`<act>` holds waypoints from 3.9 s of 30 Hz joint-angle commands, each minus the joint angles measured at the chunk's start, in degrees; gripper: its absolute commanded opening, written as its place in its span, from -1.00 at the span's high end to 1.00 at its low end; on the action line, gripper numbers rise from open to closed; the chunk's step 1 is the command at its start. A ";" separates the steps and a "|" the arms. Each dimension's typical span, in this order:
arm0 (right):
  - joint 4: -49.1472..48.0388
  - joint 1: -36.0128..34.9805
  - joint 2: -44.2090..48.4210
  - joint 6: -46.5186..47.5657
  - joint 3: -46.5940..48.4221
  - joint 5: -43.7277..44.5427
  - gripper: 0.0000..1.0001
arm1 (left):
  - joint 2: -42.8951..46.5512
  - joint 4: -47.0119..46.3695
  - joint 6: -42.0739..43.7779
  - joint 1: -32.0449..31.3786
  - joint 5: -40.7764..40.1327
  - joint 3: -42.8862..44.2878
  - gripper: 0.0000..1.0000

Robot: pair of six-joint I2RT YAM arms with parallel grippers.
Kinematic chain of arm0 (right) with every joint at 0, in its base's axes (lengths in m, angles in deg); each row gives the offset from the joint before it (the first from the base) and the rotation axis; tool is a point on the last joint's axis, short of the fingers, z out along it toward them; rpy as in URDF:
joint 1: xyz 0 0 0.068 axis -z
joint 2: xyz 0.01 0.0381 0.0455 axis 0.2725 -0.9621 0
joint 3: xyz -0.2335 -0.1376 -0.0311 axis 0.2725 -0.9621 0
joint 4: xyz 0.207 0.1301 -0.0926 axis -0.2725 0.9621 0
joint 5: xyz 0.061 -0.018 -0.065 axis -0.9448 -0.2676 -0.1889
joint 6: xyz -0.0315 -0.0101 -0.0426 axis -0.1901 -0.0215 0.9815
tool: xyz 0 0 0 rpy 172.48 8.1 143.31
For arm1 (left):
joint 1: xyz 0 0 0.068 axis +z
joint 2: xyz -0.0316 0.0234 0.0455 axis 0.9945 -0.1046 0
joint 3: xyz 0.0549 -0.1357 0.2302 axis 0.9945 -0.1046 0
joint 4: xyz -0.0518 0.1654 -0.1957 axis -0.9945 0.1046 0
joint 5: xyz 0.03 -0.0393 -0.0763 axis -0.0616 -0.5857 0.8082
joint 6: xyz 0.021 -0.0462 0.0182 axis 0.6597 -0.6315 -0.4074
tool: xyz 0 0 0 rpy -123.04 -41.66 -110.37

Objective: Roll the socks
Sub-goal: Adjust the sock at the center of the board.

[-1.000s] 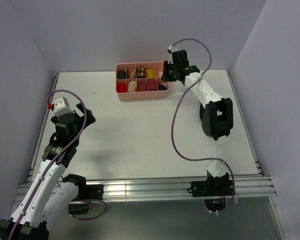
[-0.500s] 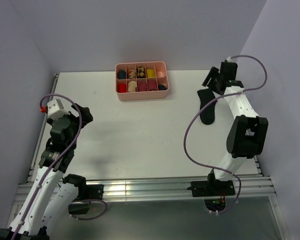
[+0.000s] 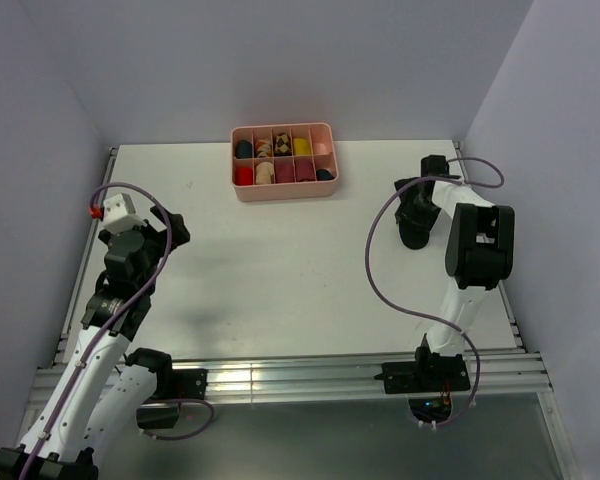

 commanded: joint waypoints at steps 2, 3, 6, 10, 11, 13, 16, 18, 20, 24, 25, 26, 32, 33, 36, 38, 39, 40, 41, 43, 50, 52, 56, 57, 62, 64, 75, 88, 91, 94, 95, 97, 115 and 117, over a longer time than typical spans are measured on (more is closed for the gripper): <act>3.36 -1.80 -1.54 -1.08 -0.65 -3.68 -0.25 | -0.03 -2.87 1.18 -0.07 0.73 0.08 -0.99; 3.80 -2.41 -1.63 -1.00 -0.92 -4.73 -0.25 | -0.03 -2.87 1.27 0.02 0.64 0.08 -0.99; 6.08 -5.66 -1.10 -0.65 -2.41 -7.10 -0.25 | -0.12 -2.78 1.44 0.02 0.29 0.08 -0.99; 6.09 -15.06 1.97 -2.04 -7.67 -11.48 -0.25 | -0.38 -2.52 1.35 0.02 -0.06 -0.01 -0.99; 4.09 -17.08 2.76 -4.05 -8.73 -13.59 -0.25 | -0.47 -2.34 1.27 0.02 0.02 -0.01 -0.99; -1.17 -22.96 2.51 -8.18 -11.02 -17.54 -0.24 | -0.82 -2.25 0.92 0.02 0.20 0.08 -0.99; -4.72 -31.66 0.14 -9.78 -6.76 -19.76 -0.23 | -1.26 -2.08 0.83 0.02 0.99 0.52 -0.99; -5.17 -37.01 -3.02 -7.33 0.78 -21.96 -0.20 | -1.88 -2.25 1.09 -0.07 1.43 0.78 -0.99; -2.98 -39.32 -4.61 -3.92 5.39 -20.22 -0.18 | -2.40 -2.16 1.27 0.02 1.69 1.31 -0.99; 1.59 -41.70 -4.53 1.89 11.98 -15.65 -0.18 | -2.84 -1.90 0.91 -0.07 2.13 1.49 -0.99; 3.61 -42.49 -4.87 2.86 12.35 -15.03 -0.18 | -2.93 -1.90 0.74 -0.07 2.22 1.40 -0.99; 4.15 -42.93 -4.79 3.83 12.44 -14.76 -0.17 | -3.11 -1.90 0.83 -0.07 2.48 1.40 -0.99; 0.99 -45.92 -3.91 3.23 6.47 -16.17 -0.16 | -3.64 -1.72 0.12 -0.07 3.10 1.40 -0.99; 0.73 -46.19 -4.26 3.14 5.24 -15.90 -0.16 | -3.72 -1.72 0.04 -0.07 3.19 1.22 -0.99; -0.33 -46.28 -4.70 2.78 2.69 -11.96 -0.15 | -4.25 -1.81 -0.23 -0.07 3.71 1.31 -0.99; 1.51 -46.19 -4.97 3.13 1.98 -6.09 -0.15 | -4.69 -1.73 -0.23 -0.07 3.98 1.48 -0.99; 2.13 -45.67 -4.79 3.13 0.59 -3.88 -0.14 | -4.78 -1.55 -0.23 -0.07 3.81 1.48 -0.99; 3.44 -45.05 -4.01 2.96 -0.21 -1.77 -0.13 | -4.95 -1.37 -0.14 -0.07 3.63 1.66 -0.99; 3.97 -44.26 -3.22 2.52 -1.17 3.21 -0.13 | -4.96 -1.20 0.03 -0.07 3.63 1.83 -0.99; 4.68 -40.23 -0.15 2.95 -3.99 7.11 -0.12 | -4.78 -0.76 0.30 -0.07 3.10 1.84 -0.99; -1.01 -29.40 10.31 4.01 -3.38 12.85 -0.12 | -4.69 -0.58 1.00 -0.07 2.57 1.31 -0.99; -7.32 -29.66 12.69 4.36 -3.47 5.92 -0.12 | -4.78 -0.67 0.91 -0.07 2.66 1.13 -0.99; -8.94 -32.47 8.58 2.44 3.09 0.45 -0.11 | -4.69 -0.32 0.91 -0.07 2.49 0.96 -0.99; -8.68 -32.74 7.18 1.82 4.43 0.45 -0.09 | -4.60 -0.23 0.83 -0.07 2.40 0.87 -0.99; -13.16 -34.15 -1.35 0.15 9.61 -2.26 -0.05 | -4.17 0.47 0.56 -0.07 2.48 0.87 -0.99; -15.43 -34.67 -4.78 -0.38 10.85 -2.63 -0.04 | -4.08 0.65 0.56 -0.07 2.31 0.78 -0.99; -14.92 -37.92 -9.82 5.50 8.85 -8.51 -0.03 | -4.60 0.04 -0.14 -0.07 4.24 1.05 -0.99; -10.26 -41.44 11.27 11.49 -12.78 -6.93 -0.03 | -16.37 -4.54 0.12 -2.60 18.65 1.48 -0.99; -11.92 -40.39 18.05 8.94 -14.54 -5.97 -0.03 | -20.50 -5.68 0.30 -6.46 18.48 2.19 -0.99; -11.32 -38.38 21.92 4.03 -16.90 -0.27 -0.03 | -25.42 -7.52 0.21 -11.38 18.57 3.59 -0.96; -11.05 -37.58 23.32 2.53 -17.70 1.49 -0.03 | -26.74 -8.05 -0.22 -12.53 18.74 4.64 -0.94; -10.70 -34.17 24.56 -2.30 -21.29 2.91 -0.03 | -30.87 -10.23 -0.58 -15.43 18.92 5.52 -0.93; -14.04 -16.66 25.36 -12.34 -32.57 2.03 0.03 | -64.98 -17.72 1.61 -32.05 12.95 26.35 -0.58; -14.65 -16.57 23.52 -12.25 -31.77 1.86 0.03 | -67.26 -17.55 2.32 -32.41 12.86 27.32 -0.43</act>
